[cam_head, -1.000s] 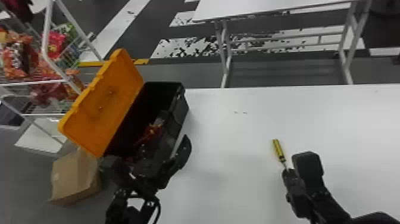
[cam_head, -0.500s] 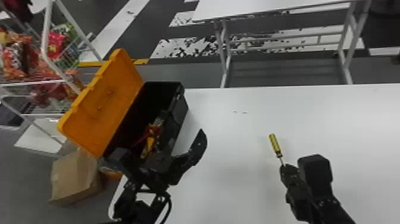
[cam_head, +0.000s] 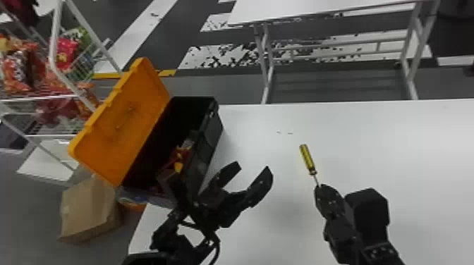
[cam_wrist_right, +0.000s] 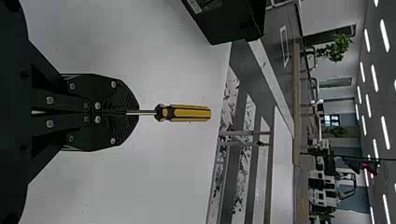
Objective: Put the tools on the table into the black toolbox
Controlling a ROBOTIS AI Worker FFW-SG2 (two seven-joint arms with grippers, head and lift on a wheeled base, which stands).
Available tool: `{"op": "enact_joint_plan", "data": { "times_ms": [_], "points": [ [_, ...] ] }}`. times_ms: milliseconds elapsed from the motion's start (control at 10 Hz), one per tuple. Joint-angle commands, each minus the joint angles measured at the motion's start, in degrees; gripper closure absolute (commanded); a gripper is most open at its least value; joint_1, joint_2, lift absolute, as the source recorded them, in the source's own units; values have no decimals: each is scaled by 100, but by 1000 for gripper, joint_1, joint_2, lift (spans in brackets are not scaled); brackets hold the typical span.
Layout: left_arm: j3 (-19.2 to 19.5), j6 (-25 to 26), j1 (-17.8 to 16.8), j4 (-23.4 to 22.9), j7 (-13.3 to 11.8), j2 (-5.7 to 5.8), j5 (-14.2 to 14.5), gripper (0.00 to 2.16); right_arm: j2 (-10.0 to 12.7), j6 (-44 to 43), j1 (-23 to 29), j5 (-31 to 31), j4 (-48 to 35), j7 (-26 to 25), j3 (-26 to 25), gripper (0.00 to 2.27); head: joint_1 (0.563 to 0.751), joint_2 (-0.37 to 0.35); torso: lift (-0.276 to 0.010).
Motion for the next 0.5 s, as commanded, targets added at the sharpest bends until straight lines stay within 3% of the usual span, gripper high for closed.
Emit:
{"op": "enact_joint_plan", "data": {
  "times_ms": [0,100,300,400],
  "points": [
    [-40,459,-108,-76,9,-1,118,76,5,-172,144,35,-108,33,79,2243,695,349,-75],
    [-14,934,-258,-76,9,-1,285,80,-26,-295,223,44,-160,42,176,2243,695,348,-75],
    [179,2182,-671,-49,9,-1,882,80,-123,-471,329,141,-204,42,387,2243,695,349,-75],
    [197,2270,-785,-49,17,8,935,83,-167,-471,337,194,-222,42,457,2243,695,350,-75]
  ]
}}
